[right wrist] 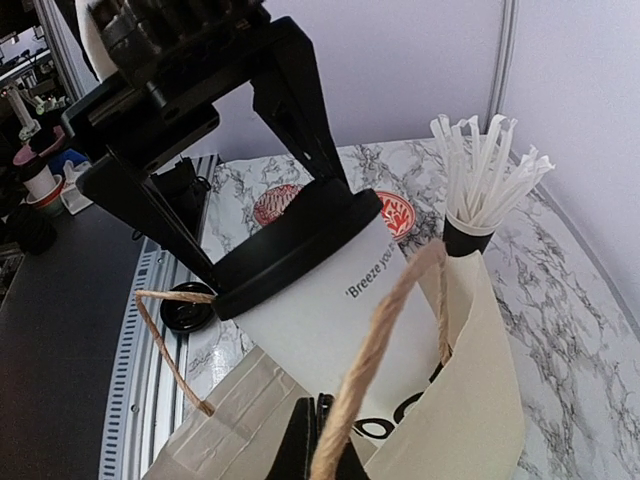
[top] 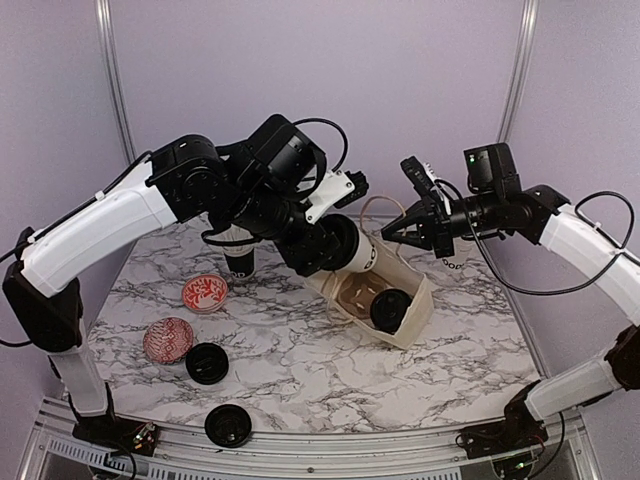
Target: Pack the takeout coffee
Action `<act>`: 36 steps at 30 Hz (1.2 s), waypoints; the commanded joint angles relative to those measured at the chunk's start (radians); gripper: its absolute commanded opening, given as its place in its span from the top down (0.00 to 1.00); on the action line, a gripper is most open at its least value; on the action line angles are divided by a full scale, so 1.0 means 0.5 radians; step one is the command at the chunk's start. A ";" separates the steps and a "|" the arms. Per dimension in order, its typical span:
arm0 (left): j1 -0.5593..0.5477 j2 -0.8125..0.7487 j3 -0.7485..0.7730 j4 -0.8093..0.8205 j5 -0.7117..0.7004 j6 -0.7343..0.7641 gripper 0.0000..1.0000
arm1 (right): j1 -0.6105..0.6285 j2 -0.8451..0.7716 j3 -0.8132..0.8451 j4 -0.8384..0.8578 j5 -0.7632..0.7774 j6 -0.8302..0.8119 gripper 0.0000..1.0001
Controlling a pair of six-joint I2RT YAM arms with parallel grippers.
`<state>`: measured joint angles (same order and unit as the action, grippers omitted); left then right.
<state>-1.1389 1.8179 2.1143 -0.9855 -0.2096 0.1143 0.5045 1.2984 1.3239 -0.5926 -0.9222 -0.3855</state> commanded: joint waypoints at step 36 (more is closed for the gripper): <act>-0.049 0.032 -0.267 0.045 -0.039 0.152 0.57 | -0.391 0.252 0.549 -0.404 0.107 -0.306 0.32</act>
<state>-1.1587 1.8324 2.0026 -1.0100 -0.2119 0.1509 0.3805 1.3773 1.6451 -0.9878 -0.9394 -0.7349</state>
